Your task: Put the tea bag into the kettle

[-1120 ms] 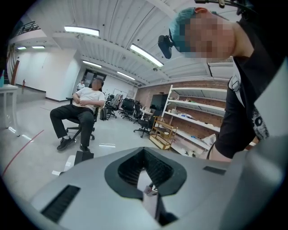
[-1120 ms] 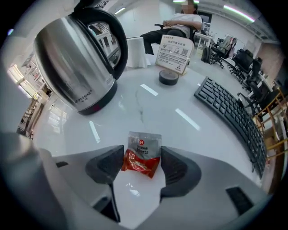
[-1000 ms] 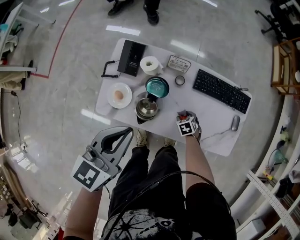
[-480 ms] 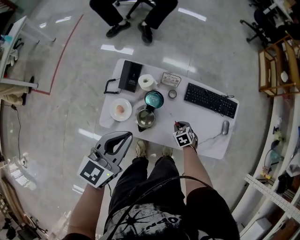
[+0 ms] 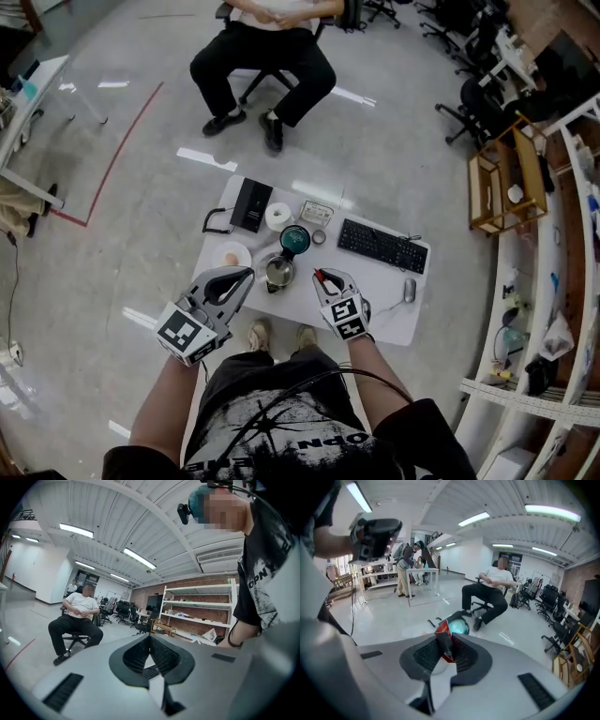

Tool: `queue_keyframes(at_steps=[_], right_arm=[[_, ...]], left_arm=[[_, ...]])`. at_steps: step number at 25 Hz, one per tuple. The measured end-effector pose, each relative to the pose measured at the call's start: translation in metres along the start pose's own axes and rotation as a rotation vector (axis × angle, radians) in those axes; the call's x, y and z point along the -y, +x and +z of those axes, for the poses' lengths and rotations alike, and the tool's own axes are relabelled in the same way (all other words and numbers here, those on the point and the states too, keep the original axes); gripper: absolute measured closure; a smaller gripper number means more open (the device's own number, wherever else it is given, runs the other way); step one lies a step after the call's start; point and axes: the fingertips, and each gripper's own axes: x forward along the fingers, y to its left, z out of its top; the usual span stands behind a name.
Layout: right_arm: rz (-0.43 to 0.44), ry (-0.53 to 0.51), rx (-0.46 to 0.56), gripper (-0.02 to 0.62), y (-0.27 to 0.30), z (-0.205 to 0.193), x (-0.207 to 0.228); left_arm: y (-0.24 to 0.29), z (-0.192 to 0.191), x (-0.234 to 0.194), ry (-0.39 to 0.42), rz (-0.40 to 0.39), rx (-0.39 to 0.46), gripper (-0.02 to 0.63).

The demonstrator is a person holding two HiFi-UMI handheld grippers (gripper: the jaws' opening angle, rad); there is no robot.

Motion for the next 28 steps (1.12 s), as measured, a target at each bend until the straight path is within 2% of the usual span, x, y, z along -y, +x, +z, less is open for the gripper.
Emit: queue_keyframes(at_steps=[4, 8, 15, 19, 25, 28], right_arm=[[0.024, -0.033, 0.135, 0.536, -0.029, 0.064, -0.018], [0.054, -0.070, 0.222, 0.535, -0.046, 0.099, -0.027], [0.096, -0.049, 0.235, 0.535, -0.046, 0.104, -0.021], [0.141, -0.074, 0.216, 0.535, -0.035, 0.104, -0.027], [0.204, -0.109, 0.197, 0.535, -0.019, 0.110, -0.033], [0.247, -0.067, 0.160, 0.535, -0.005, 0.095, -0.040]], left_arm=[[-0.014, -0.002, -0.005, 0.029, -0.004, 0.034, 0.600], [-0.032, -0.001, -0.008, 0.052, 0.017, 0.048, 0.600], [-0.042, -0.009, -0.015, 0.079, 0.072, 0.033, 0.600], [-0.040, -0.010, -0.014, 0.123, 0.072, 0.006, 0.600], [-0.036, -0.007, -0.016, 0.115, 0.089, 0.013, 0.600], [-0.042, -0.013, -0.012, 0.093, 0.106, -0.002, 0.600]])
